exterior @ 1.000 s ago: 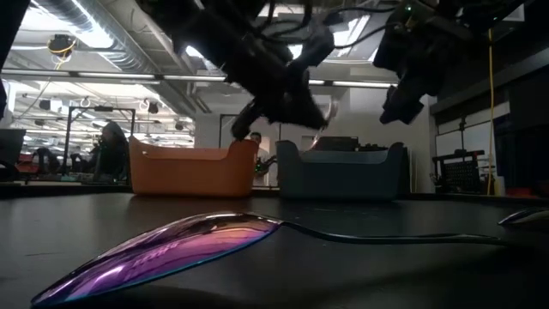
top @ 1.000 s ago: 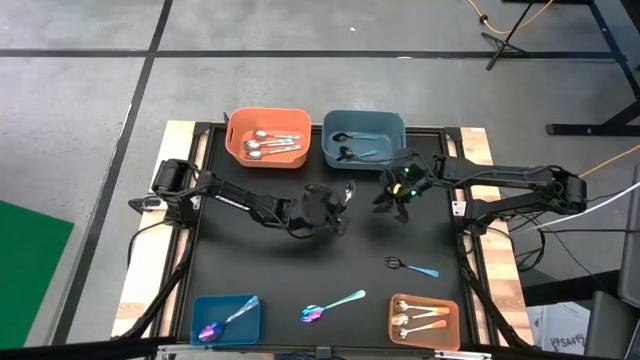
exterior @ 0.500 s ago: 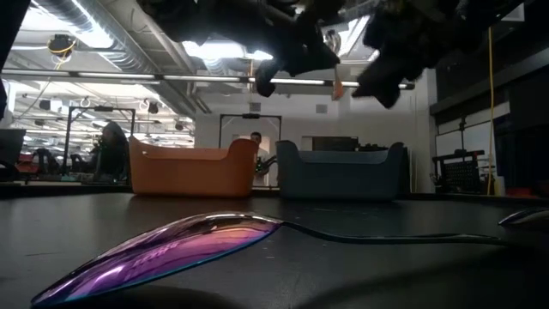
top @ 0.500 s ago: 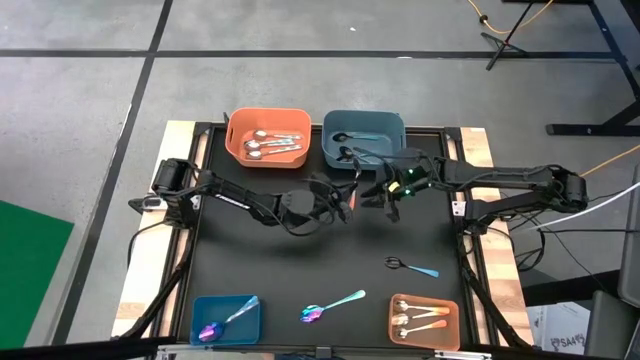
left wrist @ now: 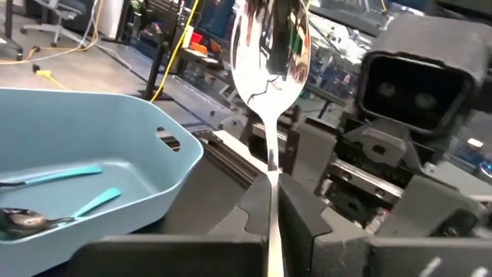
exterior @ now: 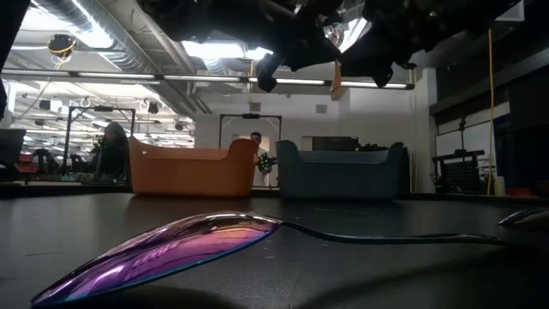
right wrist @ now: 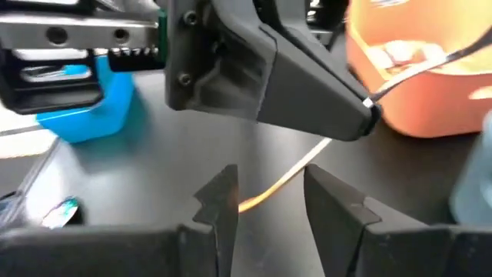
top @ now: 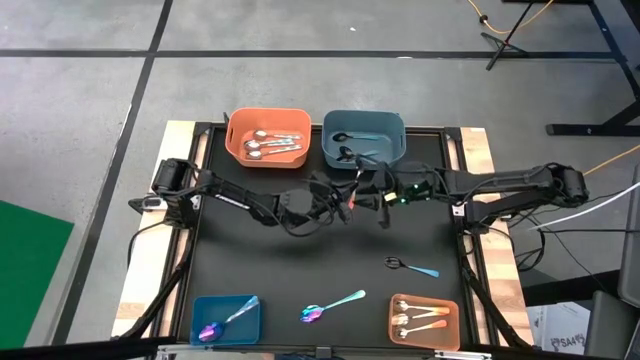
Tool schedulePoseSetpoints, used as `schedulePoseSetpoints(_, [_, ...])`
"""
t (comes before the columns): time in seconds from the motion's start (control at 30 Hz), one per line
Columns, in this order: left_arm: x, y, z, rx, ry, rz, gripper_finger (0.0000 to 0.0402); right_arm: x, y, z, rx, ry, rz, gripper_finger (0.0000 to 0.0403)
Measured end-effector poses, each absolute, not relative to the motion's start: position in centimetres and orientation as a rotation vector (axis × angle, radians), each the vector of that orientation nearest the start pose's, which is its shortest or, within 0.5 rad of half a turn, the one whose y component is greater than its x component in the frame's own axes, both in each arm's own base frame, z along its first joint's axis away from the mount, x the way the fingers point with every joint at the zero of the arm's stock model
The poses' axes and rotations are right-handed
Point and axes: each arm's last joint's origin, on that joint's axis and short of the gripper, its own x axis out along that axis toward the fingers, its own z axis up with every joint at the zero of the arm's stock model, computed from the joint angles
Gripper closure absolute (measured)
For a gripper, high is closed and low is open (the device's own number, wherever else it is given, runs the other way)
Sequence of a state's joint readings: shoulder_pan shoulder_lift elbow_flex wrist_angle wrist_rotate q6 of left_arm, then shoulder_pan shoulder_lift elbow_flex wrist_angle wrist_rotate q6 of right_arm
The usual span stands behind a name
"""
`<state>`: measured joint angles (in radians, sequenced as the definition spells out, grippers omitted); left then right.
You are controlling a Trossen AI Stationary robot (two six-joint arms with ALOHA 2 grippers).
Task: Sort silverware by color (type)
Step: Put the orange spoon into the bottom orange bin
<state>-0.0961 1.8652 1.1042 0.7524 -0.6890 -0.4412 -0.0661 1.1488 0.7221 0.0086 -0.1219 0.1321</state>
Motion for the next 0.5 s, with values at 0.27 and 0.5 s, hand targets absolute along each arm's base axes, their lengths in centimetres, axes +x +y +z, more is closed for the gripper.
schedulePoseSetpoints(0.27, [40.54,-2.03,23.02,-0.425,-0.125,0.586,0.0397,24.85,-0.78,25.95,0.157,0.391,-0.171,0.0270])
schedulePoseSetpoints(0.5, [40.53,-2.00,23.07,-0.428,-0.129,0.589,0.0397,25.07,-0.80,26.51,0.172,0.328,-0.162,0.0270])
